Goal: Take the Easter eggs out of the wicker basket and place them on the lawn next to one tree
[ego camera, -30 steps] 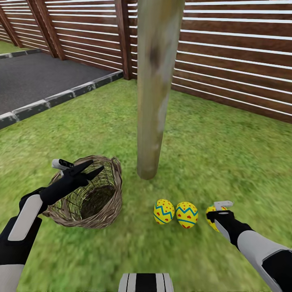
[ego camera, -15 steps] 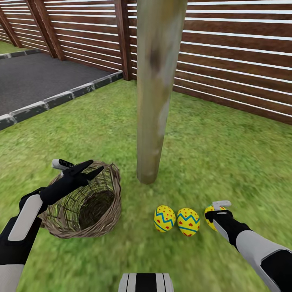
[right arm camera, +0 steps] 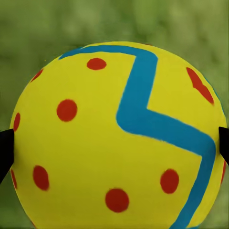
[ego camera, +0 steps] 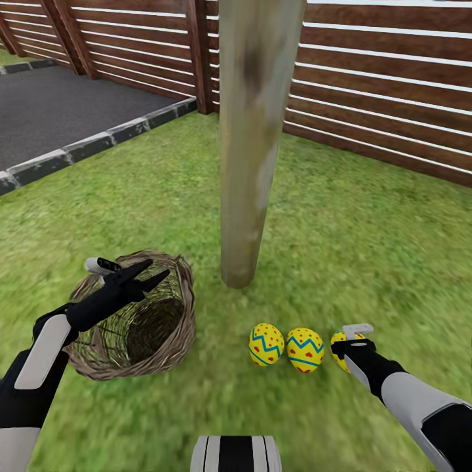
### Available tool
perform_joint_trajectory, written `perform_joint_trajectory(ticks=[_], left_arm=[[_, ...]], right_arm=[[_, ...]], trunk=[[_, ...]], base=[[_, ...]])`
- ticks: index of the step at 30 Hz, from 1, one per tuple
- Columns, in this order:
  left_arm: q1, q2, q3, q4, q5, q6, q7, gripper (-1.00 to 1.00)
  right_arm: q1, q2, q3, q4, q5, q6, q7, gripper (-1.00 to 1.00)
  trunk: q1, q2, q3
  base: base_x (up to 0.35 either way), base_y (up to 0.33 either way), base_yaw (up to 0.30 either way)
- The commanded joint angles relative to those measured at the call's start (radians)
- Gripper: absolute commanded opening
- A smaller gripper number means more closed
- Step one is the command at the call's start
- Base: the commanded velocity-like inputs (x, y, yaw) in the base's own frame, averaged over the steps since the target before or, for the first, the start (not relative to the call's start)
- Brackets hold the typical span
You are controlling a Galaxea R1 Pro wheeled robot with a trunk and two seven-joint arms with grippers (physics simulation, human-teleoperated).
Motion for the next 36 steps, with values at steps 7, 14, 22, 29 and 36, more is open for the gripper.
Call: perform_joint_trajectory(ticks=[7, 14, 22, 29, 36], left_arm=[[-0.001, 0.001, -0.010, 0.000, 0.001, 0.004, -0.002, 1.00], [-0.001, 0.000, -0.010, 0.000, 0.001, 0.004, -0.002, 1.00], [-0.001, 0.000, -0.010, 0.000, 0.001, 0.004, -0.002, 1.00], [-0.001, 0.000, -0.010, 0.000, 0.001, 0.002, -0.002, 1.00], [-0.001, 0.000, -0.010, 0.000, 0.001, 0.001, -0.002, 1.00]], right_arm=[[0.000, -0.002, 0.008, -0.008, -0.008, 0.005, -0.005, -1.00], [0.000, -0.003, 0.010, -0.015, -0.008, 0.003, -0.005, -1.00], [0.000, -0.004, 0.010, -0.015, -0.008, -0.002, -0.005, -1.00], [0.000, -0.004, 0.010, -0.014, -0.008, -0.002, -0.006, -1.00], [0.000, -0.004, 0.009, -0.014, -0.008, -0.002, -0.006, 1.00]], trunk=[[0.003, -0.002, -0.028], [0.006, -0.004, -0.055], [0.010, -0.005, -0.086], [0.010, -0.005, -0.086], [0.010, -0.005, -0.086]], base=[[0.000, 0.000, 0.000], [0.000, 0.000, 0.000], [0.000, 0.000, 0.000], [0.025, 0.000, 0.000], [0.076, 0.000, 0.000]])
